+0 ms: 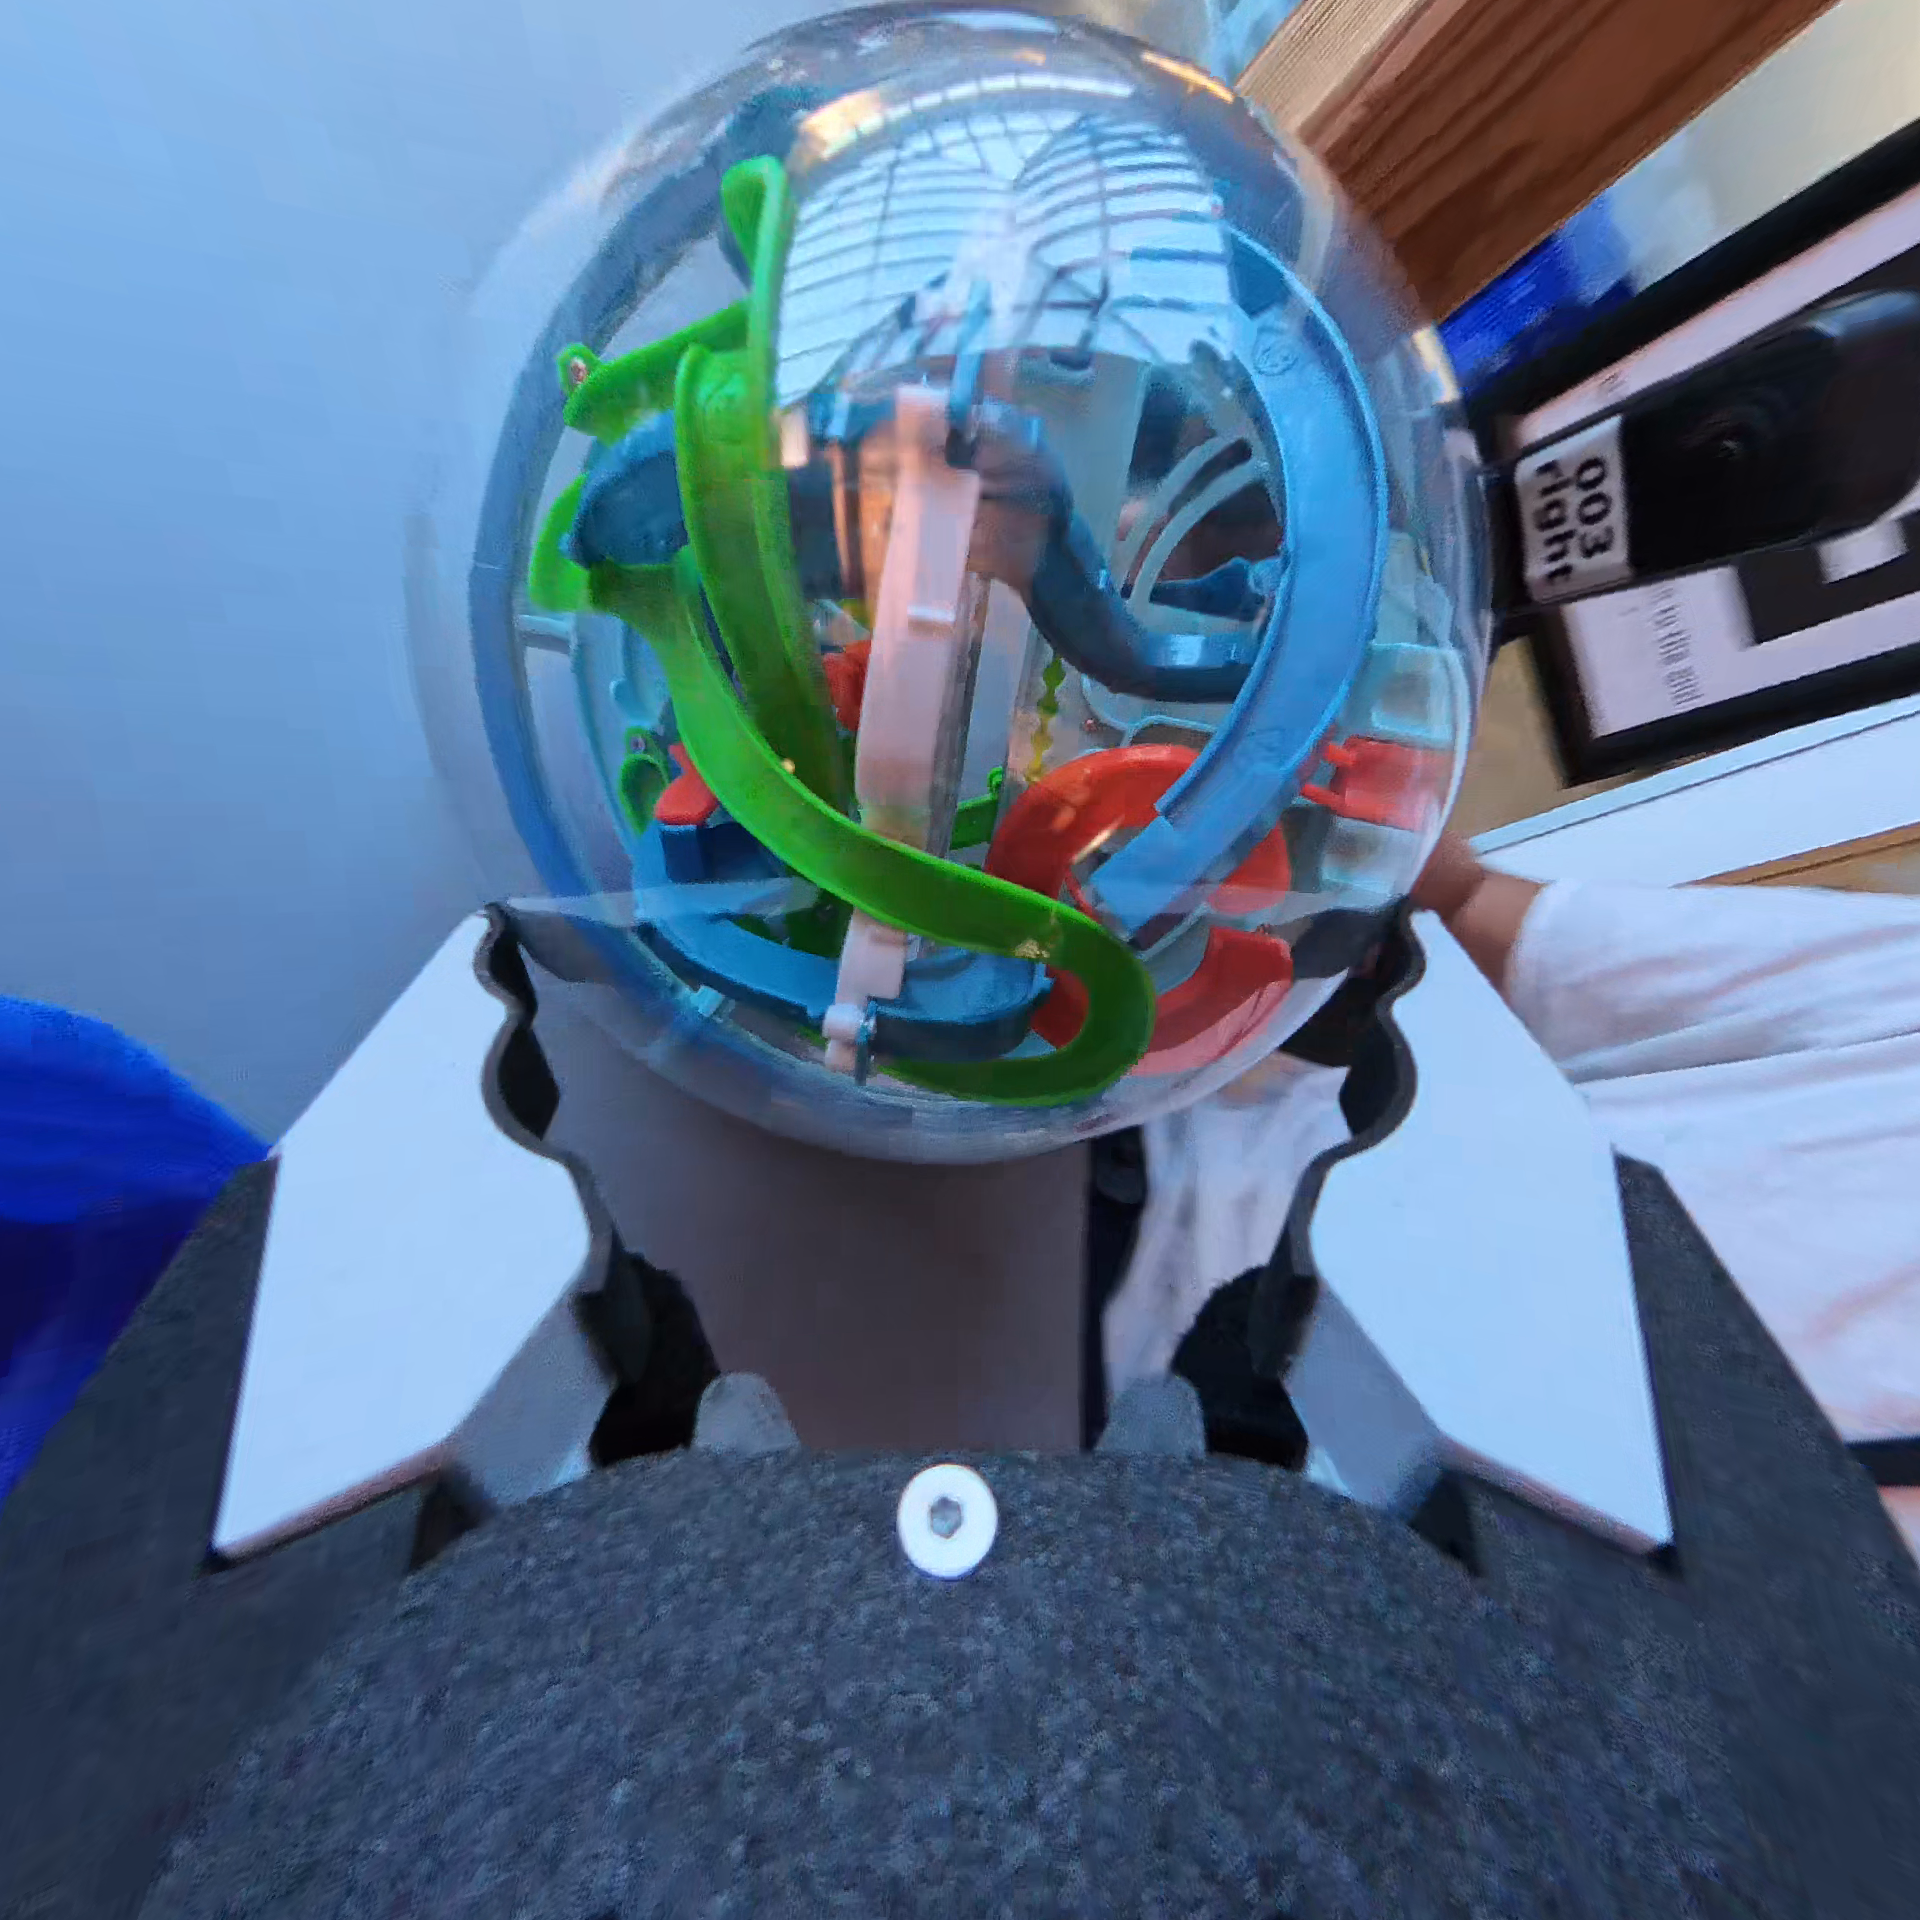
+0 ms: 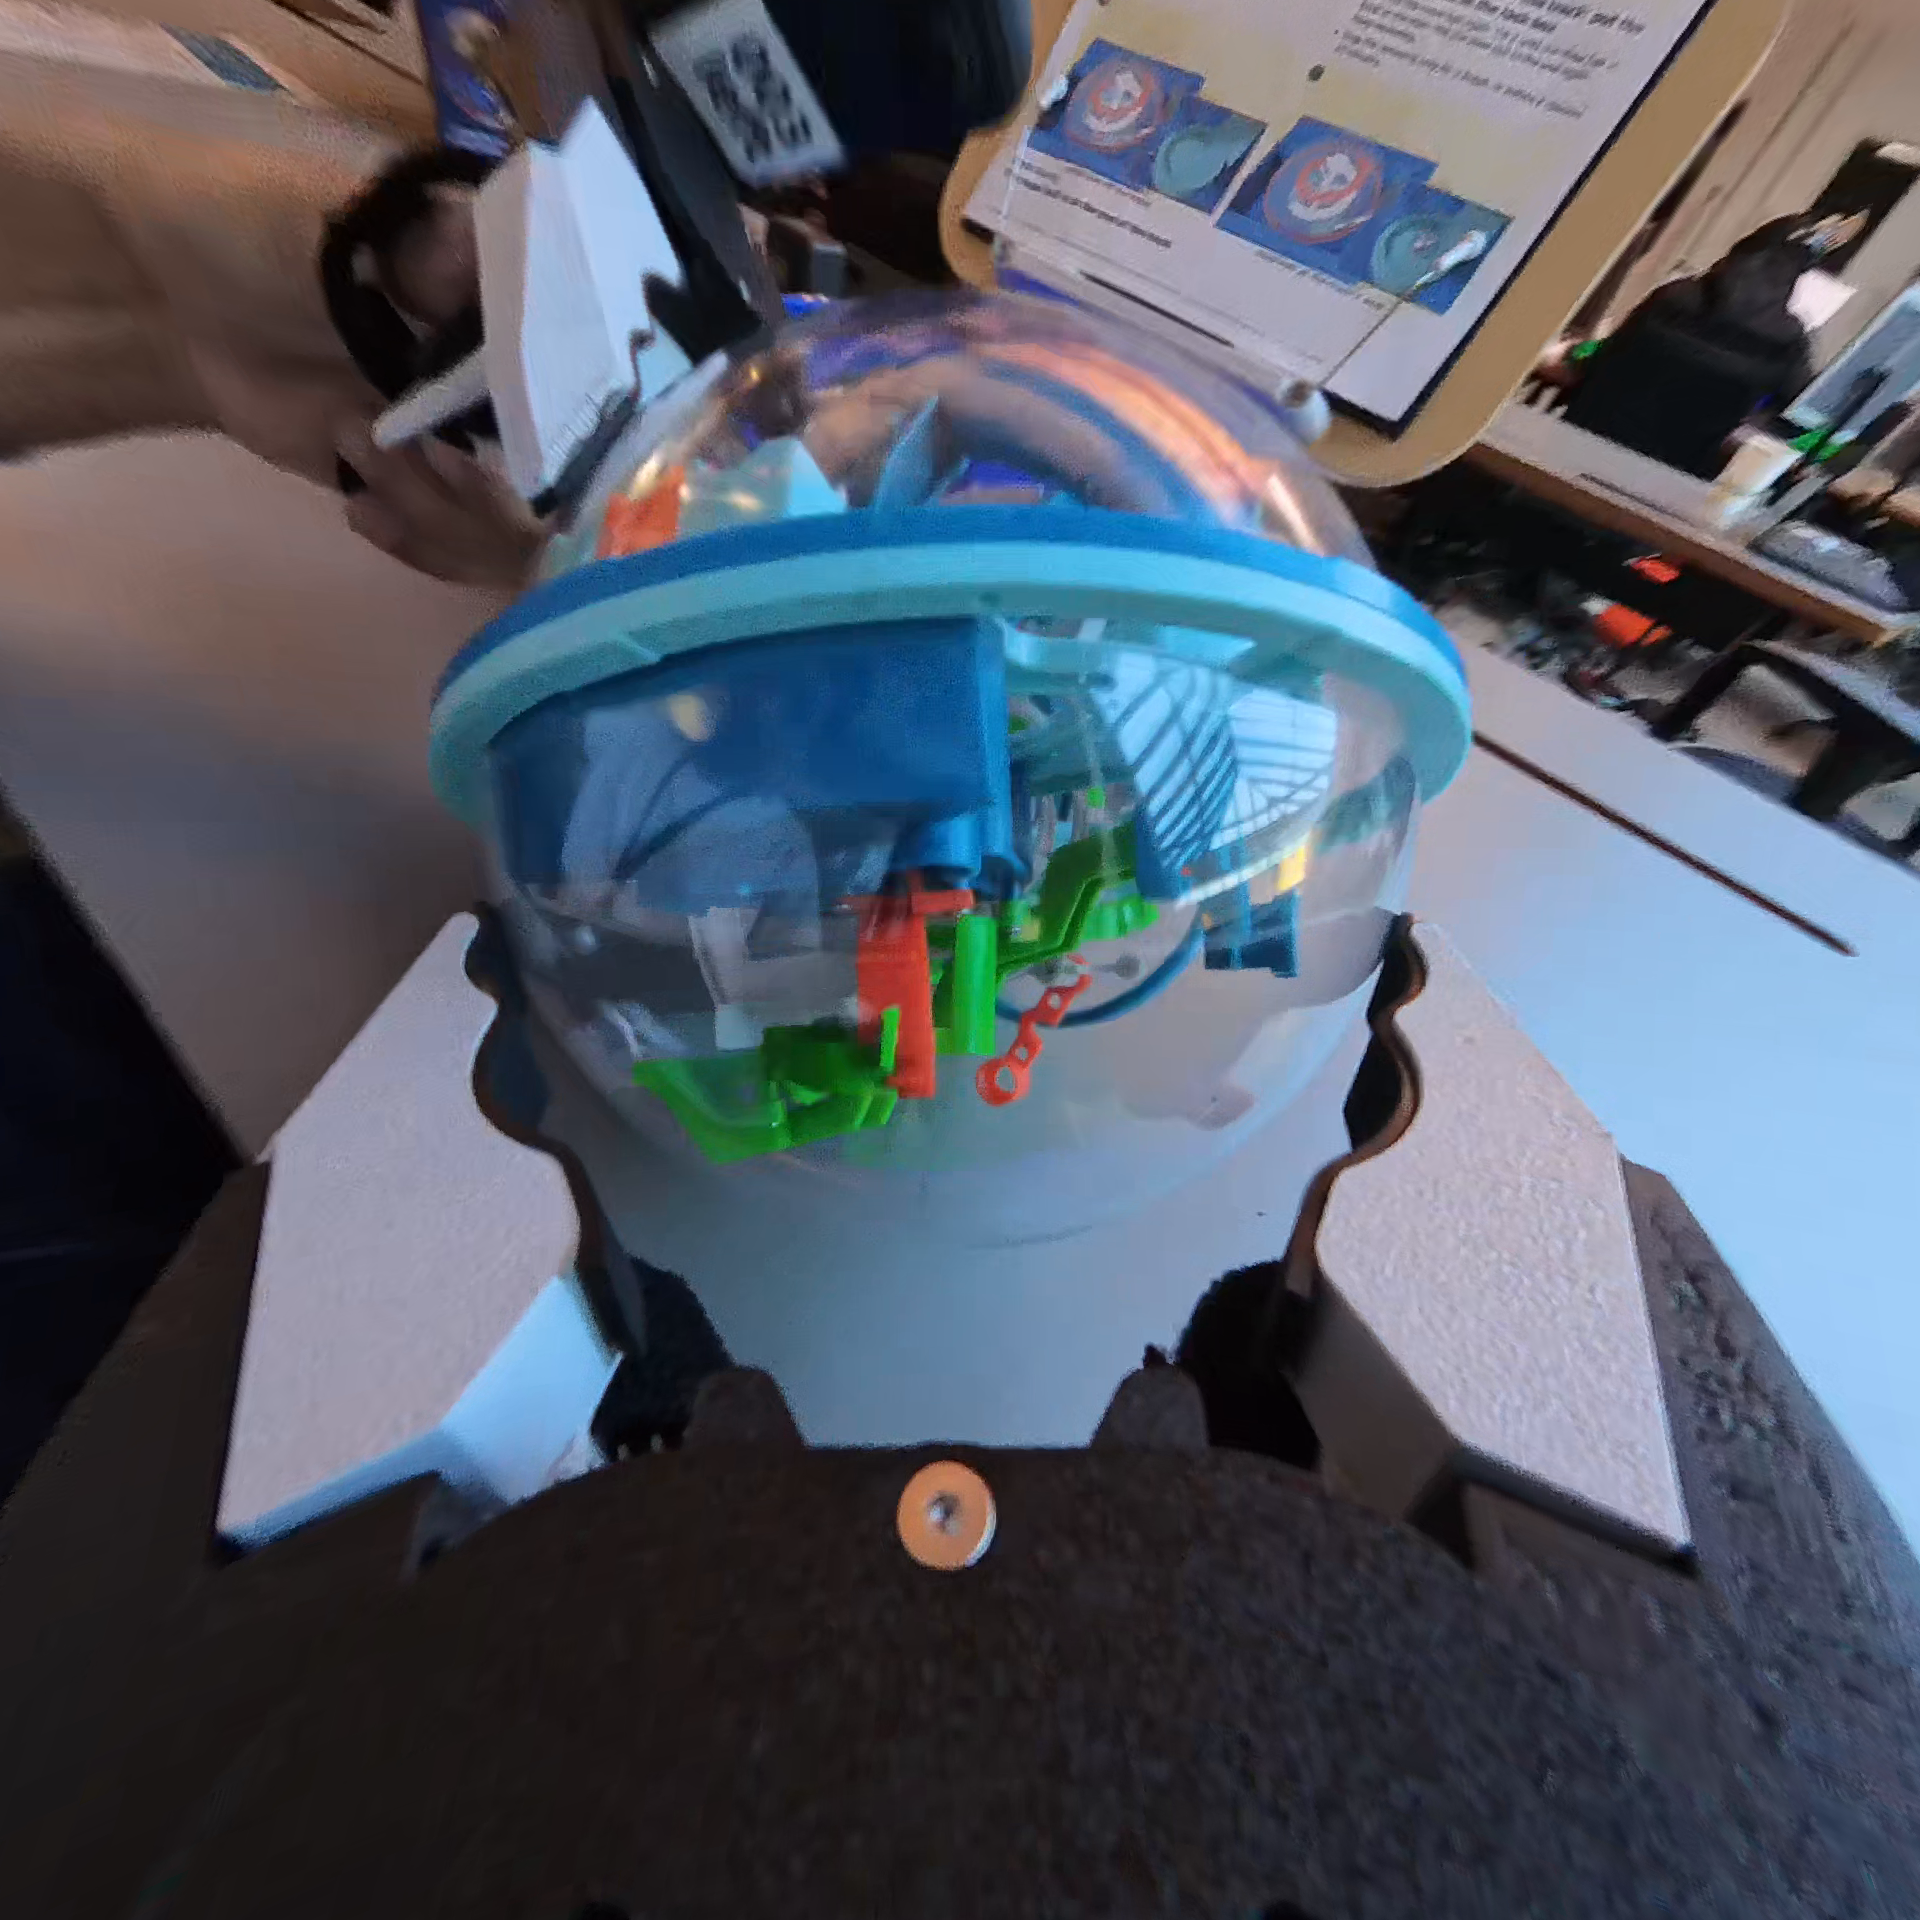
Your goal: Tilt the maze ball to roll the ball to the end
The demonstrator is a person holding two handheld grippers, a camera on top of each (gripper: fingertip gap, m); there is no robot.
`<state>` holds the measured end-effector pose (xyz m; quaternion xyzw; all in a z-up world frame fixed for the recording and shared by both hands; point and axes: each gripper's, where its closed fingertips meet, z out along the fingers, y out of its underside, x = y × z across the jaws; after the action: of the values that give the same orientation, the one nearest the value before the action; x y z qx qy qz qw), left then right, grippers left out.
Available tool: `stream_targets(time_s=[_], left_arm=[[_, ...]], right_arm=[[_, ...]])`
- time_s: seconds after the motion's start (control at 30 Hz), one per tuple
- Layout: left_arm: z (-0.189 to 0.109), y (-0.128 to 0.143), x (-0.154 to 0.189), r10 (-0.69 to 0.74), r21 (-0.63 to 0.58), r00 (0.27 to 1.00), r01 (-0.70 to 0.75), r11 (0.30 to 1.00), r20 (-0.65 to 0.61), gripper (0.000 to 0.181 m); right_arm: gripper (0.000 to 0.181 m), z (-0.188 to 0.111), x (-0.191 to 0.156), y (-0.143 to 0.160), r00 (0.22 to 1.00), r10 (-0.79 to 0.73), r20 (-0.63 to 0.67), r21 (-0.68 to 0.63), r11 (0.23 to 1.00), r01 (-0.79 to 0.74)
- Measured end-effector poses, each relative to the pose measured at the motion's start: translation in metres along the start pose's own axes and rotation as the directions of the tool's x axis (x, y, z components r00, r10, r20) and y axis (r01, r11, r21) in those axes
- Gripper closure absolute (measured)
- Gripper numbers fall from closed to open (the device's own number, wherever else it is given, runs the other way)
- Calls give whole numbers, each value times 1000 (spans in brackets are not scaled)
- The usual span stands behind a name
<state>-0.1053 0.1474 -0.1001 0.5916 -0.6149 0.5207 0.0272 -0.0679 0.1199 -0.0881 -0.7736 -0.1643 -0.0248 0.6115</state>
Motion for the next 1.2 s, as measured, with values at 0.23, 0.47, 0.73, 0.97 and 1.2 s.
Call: stream_targets(time_s=[0.23,0.47,0.73,0.97,1.2], left_arm=[[11,38,29,-40,12,993,42,999,-114,33],[-23,27,0,512,-111,801,-505,856,309,22],[-18,0,-21,850,-404,434,-749,524,298,22],[-19,-10,-26,789,-328,514,-721,610,337,34],[-18,-15,-27,642,-116,656,-658,744,398,39]], right_arm=[[27,-26,-21,-10,986,61,157,-159,987,-36],[29,-8,-9,-3,942,159,296,-274,959,-75],[28,11,5,-10,925,172,338,-112,983,-142],[33,-17,22,3,951,170,259,80,977,-197],[28,13,12,21,971,172,166,37,983,-180]])
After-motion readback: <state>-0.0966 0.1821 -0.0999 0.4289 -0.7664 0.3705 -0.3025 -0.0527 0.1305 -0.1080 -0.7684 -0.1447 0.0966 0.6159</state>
